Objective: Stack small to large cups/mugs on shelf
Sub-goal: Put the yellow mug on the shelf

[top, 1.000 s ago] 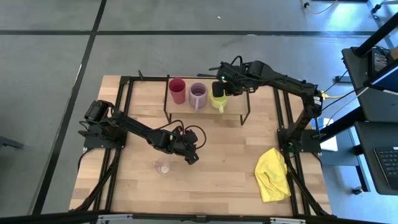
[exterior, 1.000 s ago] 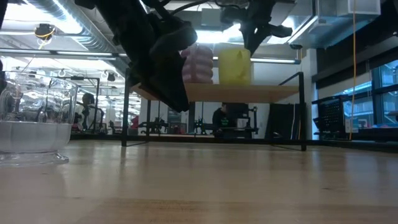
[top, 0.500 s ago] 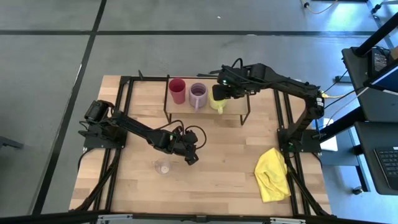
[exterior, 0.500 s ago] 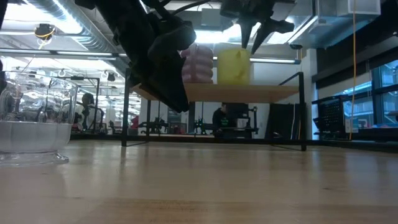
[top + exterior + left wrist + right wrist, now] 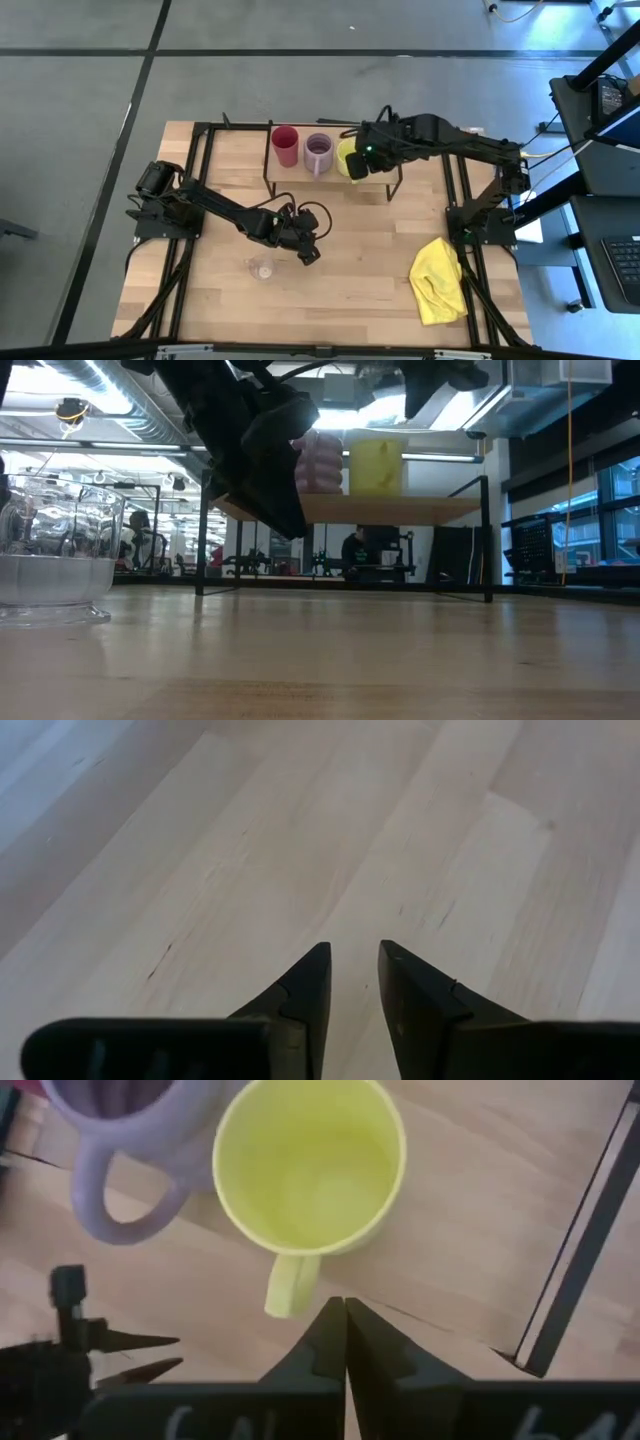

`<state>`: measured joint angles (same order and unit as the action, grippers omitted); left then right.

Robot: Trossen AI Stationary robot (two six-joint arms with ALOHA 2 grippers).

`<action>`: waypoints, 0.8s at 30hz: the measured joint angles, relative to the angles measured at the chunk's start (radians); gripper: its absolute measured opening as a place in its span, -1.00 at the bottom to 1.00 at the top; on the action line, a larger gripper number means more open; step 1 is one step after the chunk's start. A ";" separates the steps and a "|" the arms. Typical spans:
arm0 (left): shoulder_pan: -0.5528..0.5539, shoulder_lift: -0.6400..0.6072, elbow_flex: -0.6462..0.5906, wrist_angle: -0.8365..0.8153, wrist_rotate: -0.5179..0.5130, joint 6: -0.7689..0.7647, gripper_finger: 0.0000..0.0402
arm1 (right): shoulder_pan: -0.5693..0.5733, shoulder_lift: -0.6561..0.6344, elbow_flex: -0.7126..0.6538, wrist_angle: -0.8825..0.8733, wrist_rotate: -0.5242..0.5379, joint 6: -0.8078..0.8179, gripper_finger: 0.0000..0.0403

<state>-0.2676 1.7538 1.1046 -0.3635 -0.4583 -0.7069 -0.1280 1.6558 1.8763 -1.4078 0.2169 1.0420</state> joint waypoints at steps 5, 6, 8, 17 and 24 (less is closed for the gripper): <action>0.000 0.000 0.000 0.000 0.000 -0.023 -0.60 | 0.002 0.039 0.000 -0.001 -0.021 -0.002 -0.98; 0.000 0.000 0.000 0.000 0.000 -0.024 -0.60 | 0.003 0.048 0.000 -0.004 -0.024 -0.004 -0.98; -0.001 0.000 0.000 0.000 0.000 -0.032 -0.60 | 0.008 0.061 0.000 -0.004 -0.025 -0.008 -0.99; -0.005 0.000 0.000 -0.003 0.000 -0.049 -0.60 | 0.014 0.108 -0.001 -0.020 -0.035 -0.031 -0.99; -0.005 0.000 0.000 -0.007 0.000 -0.049 -0.60 | 0.015 0.137 -0.001 -0.010 -0.036 -0.055 -1.00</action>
<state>-0.2722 1.7538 1.1046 -0.3705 -0.4583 -0.7563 -0.1131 1.7931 1.8755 -1.4174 0.1810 0.9867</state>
